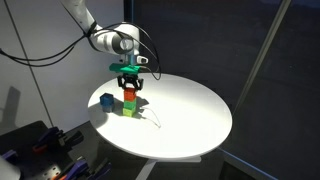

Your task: Put the orange cube on the green cube

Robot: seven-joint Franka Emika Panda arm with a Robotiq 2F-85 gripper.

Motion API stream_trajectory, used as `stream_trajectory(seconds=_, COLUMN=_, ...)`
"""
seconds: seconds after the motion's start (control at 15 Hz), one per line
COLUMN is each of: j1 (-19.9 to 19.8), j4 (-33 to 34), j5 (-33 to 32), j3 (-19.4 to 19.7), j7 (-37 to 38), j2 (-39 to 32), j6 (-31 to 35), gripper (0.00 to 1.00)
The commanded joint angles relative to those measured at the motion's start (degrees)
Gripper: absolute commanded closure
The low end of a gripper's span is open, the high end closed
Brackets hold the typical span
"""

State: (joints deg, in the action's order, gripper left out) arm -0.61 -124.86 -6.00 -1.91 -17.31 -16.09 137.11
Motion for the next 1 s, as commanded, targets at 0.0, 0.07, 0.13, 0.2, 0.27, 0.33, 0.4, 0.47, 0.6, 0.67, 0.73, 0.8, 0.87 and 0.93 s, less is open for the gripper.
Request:
stream_trajectory(seconds=0.0, j1=0.2, j4=2.2, j5=0.0, j3=0.0, j7=1.6, j2=-1.0, j6=-1.7, gripper=0.77)
stream_trajectory(seconds=0.07, j1=0.2, j4=2.4, j5=0.0, j3=0.0, j7=1.6, j2=-1.2, j6=-1.7, gripper=0.77)
stream_trajectory(seconds=0.13, j1=0.1, j4=2.5, j5=0.0, j3=0.0, j7=1.6, j2=-1.4, j6=-1.7, gripper=0.77)
stream_trajectory(seconds=0.2, j1=0.2, j4=2.7, j5=0.0, j3=0.0, j7=1.7, j2=-1.6, j6=-1.7, gripper=0.77)
stream_trajectory(seconds=0.27, j1=0.2, j4=2.8, j5=0.0, j3=0.0, j7=1.7, j2=-1.8, j6=-1.8, gripper=0.77)
stream_trajectory(seconds=0.33, j1=0.2, j4=2.9, j5=0.0, j3=0.0, j7=1.7, j2=-2.0, j6=-1.8, gripper=0.77)
stream_trajectory(seconds=0.4, j1=0.2, j4=2.9, j5=0.0, j3=0.0, j7=1.7, j2=-2.1, j6=-1.8, gripper=0.77)
stream_trajectory(seconds=0.47, j1=0.2, j4=3.0, j5=0.0, j3=0.0, j7=1.7, j2=-2.2, j6=-1.8, gripper=0.27)
stream_trajectory(seconds=0.6, j1=0.1, j4=3.2, j5=0.1, j3=-0.1, j7=1.6, j2=-2.4, j6=-1.9, gripper=0.18)
stream_trajectory(seconds=0.67, j1=0.1, j4=3.3, j5=0.1, j3=-0.1, j7=1.6, j2=-2.4, j6=-2.0, gripper=0.11)
stream_trajectory(seconds=0.73, j1=0.1, j4=3.4, j5=0.1, j3=-0.1, j7=1.6, j2=-2.5, j6=-2.0, gripper=0.02)
stream_trajectory(seconds=0.8, j1=0.0, j4=3.4, j5=0.1, j3=0.0, j7=1.6, j2=-2.6, j6=-2.0, gripper=0.0)
stream_trajectory(seconds=0.87, j1=0.0, j4=3.4, j5=0.1, j3=0.0, j7=1.6, j2=-2.5, j6=-2.0, gripper=0.0)
stream_trajectory(seconds=0.93, j1=-0.1, j4=3.2, j5=0.3, j3=0.0, j7=1.5, j2=-2.2, j6=-2.1, gripper=0.0)
